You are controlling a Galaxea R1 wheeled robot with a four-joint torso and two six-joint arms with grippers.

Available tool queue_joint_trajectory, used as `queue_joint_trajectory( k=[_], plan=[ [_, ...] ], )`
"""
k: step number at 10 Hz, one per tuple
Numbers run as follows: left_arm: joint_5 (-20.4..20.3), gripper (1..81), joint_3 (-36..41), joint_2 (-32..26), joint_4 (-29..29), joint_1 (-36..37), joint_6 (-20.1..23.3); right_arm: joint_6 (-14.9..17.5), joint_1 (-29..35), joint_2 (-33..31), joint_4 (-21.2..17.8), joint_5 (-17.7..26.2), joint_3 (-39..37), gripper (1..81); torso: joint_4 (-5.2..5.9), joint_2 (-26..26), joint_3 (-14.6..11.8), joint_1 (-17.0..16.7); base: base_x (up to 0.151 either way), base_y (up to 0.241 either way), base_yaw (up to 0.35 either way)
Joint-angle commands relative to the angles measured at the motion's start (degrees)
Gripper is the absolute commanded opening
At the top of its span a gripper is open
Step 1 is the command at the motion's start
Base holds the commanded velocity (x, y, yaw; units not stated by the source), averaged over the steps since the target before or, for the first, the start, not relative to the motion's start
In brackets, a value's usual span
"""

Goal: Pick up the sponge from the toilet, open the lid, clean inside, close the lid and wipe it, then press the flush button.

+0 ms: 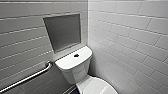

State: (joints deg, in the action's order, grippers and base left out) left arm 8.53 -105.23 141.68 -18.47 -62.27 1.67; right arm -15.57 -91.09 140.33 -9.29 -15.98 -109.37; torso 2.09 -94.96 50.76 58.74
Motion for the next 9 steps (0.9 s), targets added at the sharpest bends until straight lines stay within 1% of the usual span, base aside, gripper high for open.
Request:
queue_joint_trajectory(
  k=[1,4,7,8,9],
  plan=[
    [4.83,81.1,3.1,-2.28,-4.82,7.99,0.18,2.39,0.86,-0.2,-1.96,2.63,0.58,1.0,0.0,0.0,0.0,0.0,0.0,0.0,0.0],
    [4.83,81.1,3.19,0.18,-8.07,12.12,-0.08,2.47,1.21,1.56,-1.87,3.15,0.4,1.0,0.0,0.0,0.0,0.0,0.0,0.0,0.0],
    [4.74,81.1,3.1,2.9,-8.6,13.53,0.0,2.47,1.47,1.65,-1.87,3.15,0.49,1.0,0.0,0.0,0.0,0.02,0.0,0.0,0.0],
    [4.74,81.1,2.92,3.79,-8.51,13.79,0.0,2.47,1.47,1.65,-1.53,3.15,0.58,1.0,-1.81,0.0,0.0,0.02,0.0,0.0,0.0],
    [4.74,81.1,3.1,4.32,-8.6,14.15,0.0,2.47,1.56,1.65,-0.99,3.15,0.49,1.0,-2.51,0.0,0.0,0.02,0.0,0.0,0.0]
  ],
)
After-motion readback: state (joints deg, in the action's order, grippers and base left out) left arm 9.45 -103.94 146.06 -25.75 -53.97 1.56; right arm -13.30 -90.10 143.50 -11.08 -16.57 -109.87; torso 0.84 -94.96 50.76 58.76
